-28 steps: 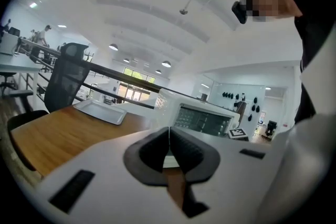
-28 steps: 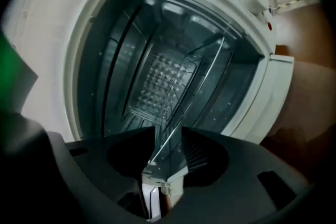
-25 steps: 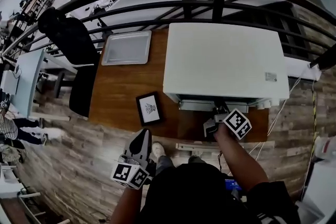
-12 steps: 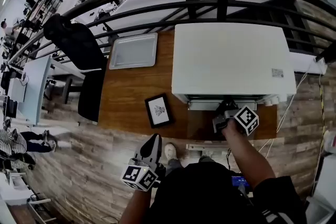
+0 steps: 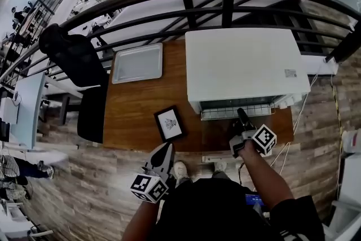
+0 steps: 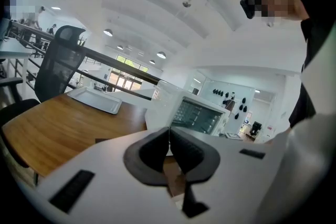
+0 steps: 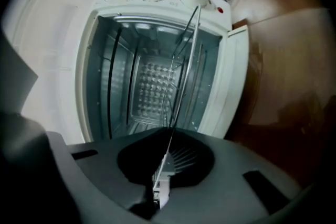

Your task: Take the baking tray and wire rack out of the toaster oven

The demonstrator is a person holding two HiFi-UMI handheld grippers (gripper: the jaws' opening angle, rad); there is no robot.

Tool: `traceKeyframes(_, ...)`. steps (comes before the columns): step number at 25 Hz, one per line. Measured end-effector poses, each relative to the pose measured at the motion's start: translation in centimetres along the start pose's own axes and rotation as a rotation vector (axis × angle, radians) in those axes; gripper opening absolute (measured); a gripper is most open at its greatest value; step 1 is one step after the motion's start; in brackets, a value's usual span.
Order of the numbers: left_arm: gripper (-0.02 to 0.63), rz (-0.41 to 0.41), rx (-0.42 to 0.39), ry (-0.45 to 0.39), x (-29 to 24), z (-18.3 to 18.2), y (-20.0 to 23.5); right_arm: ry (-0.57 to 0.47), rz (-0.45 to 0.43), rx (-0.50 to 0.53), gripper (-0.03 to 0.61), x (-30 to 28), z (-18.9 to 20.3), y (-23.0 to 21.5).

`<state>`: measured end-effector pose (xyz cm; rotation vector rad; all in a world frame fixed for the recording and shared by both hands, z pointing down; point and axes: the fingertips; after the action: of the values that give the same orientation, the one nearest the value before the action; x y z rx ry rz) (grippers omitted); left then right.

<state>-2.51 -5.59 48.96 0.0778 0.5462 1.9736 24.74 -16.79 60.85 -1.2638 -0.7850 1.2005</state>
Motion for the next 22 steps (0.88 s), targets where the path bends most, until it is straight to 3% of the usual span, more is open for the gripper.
traceKeyframes(7,0.014,0.039,0.025,0.009,-0.6,-0.3,1.0,-0.011,-0.001,-0.012,0.0,3.8,1.1,0.7)
traceKeyframes(22,0.014,0.217,0.036,0.117,-3.0,2.6,-2.5,-0.048,-0.02,-0.157,-0.002,11.3,3.1,2.5)
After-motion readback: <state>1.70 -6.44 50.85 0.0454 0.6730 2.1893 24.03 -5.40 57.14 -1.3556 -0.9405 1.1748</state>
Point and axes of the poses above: the fingertips, and each gripper's own axes: x backward along the fingers, y to its left, z out of its underside, and after that the axes turned 6 degrees about -y, right-handed
